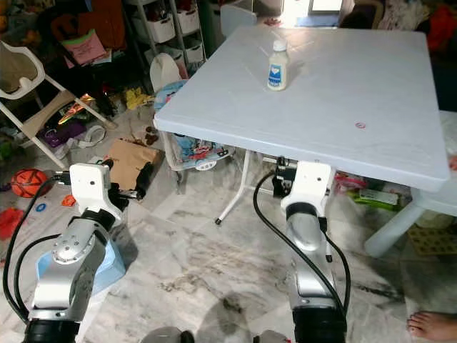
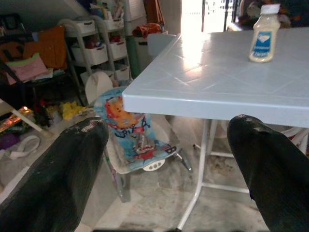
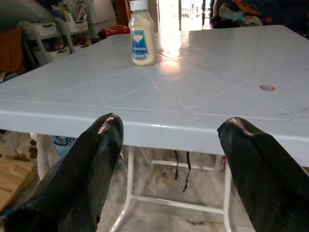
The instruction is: Restocking fridge
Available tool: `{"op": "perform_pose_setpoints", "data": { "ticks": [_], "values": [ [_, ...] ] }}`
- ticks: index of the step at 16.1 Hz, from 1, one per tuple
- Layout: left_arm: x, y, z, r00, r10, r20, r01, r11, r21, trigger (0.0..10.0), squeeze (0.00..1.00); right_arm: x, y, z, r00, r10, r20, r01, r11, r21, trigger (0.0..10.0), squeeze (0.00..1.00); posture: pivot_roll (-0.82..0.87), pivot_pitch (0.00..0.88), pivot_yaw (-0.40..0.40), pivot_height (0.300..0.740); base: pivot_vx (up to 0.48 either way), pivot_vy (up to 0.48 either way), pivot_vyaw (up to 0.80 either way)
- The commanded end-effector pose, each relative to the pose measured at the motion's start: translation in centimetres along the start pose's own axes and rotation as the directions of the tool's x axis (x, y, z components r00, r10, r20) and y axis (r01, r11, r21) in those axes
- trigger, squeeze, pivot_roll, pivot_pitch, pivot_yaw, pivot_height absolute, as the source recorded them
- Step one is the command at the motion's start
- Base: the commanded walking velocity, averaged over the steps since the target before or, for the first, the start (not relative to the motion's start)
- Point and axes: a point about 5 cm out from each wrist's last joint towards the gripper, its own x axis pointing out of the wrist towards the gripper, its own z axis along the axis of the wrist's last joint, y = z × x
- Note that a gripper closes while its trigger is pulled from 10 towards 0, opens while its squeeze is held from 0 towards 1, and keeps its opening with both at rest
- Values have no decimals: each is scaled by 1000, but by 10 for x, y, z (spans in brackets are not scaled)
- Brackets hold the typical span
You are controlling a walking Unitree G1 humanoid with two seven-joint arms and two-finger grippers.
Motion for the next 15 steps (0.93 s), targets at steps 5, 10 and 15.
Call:
{"op": "perform_pose_setpoints", "data": {
  "ticks": [5,10,15],
  "values": [
    [3,6,3,1000,2,2,-2,1000,25,10000,0,3,8,1,1000,5,10,-5,1000,16,10000,0,37,19,119,740,0,0,0],
    [5,2,8,999,-42,24,43,999,-10,10000,0,4,6,0,1000,-2,9,2,1000,22,10000,0,41,0,95,740,115,0,-160],
    [1,-8,-1,999,-42,12,42,997,-58,10000,0,11,9,1,999,33,19,-33,999,19,10000,0,31,0,50,740,370,0,-248]
  ]
}}
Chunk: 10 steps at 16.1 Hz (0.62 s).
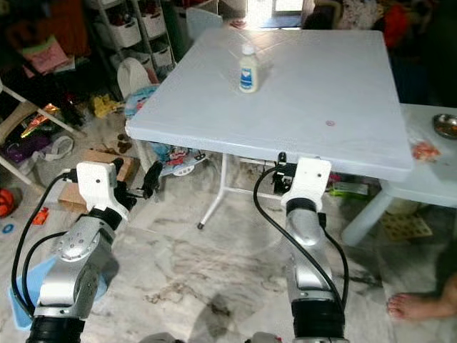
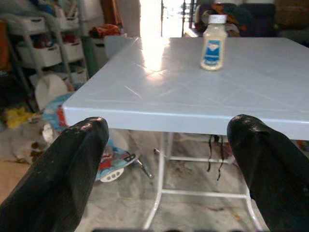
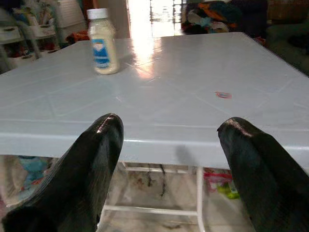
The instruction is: Restocking fridge
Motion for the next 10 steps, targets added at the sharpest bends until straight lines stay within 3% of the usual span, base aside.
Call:
{"op": "perform_pose_setpoints", "data": {
  "ticks": [1,10],
  "values": [
    [0,3,-1,1000,21,5,-20,1000,-7,10000,0,4,11,4,999,47,21,-48,999,11,10000,0,33,0,43,740,472,0,0],
    [6,-6,0,1000,2,22,-1,1000,-22,10000,0,8,7,8,999,34,43,-33,999,-9,10000,0,10,0,40,740,477,0,0]
  ]
}}
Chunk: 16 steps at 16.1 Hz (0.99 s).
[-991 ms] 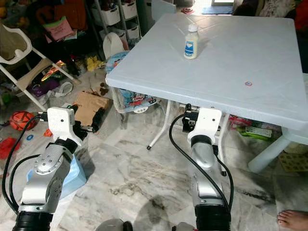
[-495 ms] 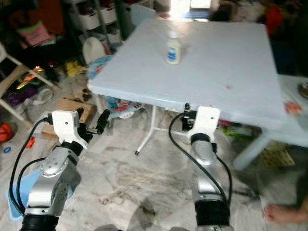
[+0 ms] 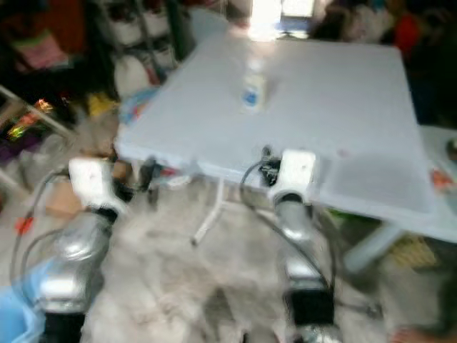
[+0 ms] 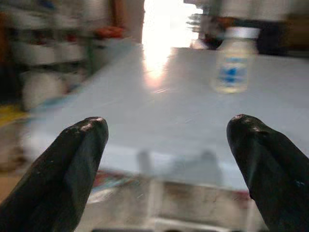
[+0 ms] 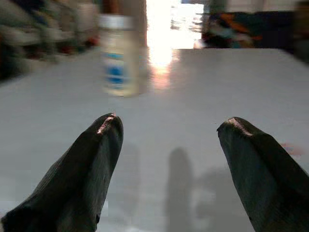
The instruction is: Restocking fridge
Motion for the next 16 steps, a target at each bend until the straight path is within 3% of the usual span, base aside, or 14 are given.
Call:
{"op": "perform_pose_setpoints", "data": {
  "ticks": [1,12,16],
  "values": [
    [-3,14,5,999,39,14,-40,998,41,10000,0,2,15,11,998,40,42,-41,999,27,10000,0,8,0,39,740,480,0,0],
    [0,12,5,999,41,22,-42,999,33,10000,0,2,15,11,998,49,38,-49,999,16,10000,0,2,0,36,740,462,22,0],
    [-1,14,6,997,66,31,-67,997,37,10000,0,2,18,9,998,66,26,-66,998,21,10000,0,8,0,34,740,63,0,0]
  ]
}}
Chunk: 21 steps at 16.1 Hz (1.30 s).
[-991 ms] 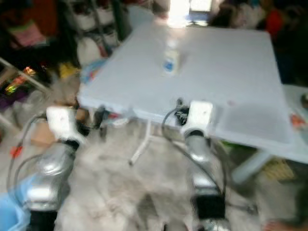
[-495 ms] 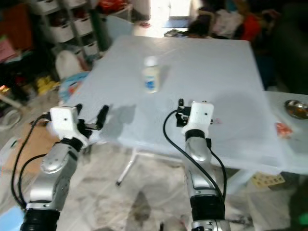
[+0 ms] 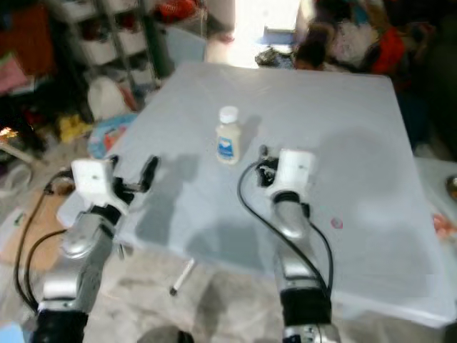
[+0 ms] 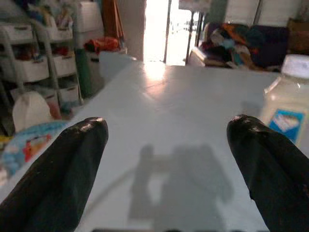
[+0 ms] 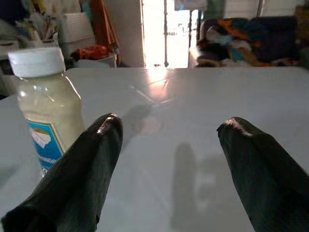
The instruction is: Restocking fridge
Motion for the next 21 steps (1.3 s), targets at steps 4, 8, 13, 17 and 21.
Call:
{"op": "perform_pose_setpoints", "data": {
  "ticks": [4,8,13,17,21],
  "values": [
    [-3,-1,2,1000,12,12,-12,1000,28,10000,0,1,5,-3,997,74,-28,-75,997,-13,10000,0,16,0,34,740,0,0,0],
    [-7,12,8,997,68,22,-69,995,72,10000,0,7,13,5,991,135,3,-135,991,-23,10000,0,46,20,38,740,0,0,0],
    [-23,26,10,995,97,-3,-96,989,112,10000,0,22,15,13,983,180,27,-179,983,-39,10000,0,88,60,47,740,0,0,0],
    [-30,28,13,996,90,-26,-86,987,133,10000,0,41,26,25,959,278,53,-276,960,-56,10000,0,121,86,67,740,0,0,0],
    [-35,32,16,995,88,-44,-81,986,148,10000,0,50,31,32,952,294,86,-288,955,-73,10000,0,140,93,79,740,0,0,0]
  ]
}}
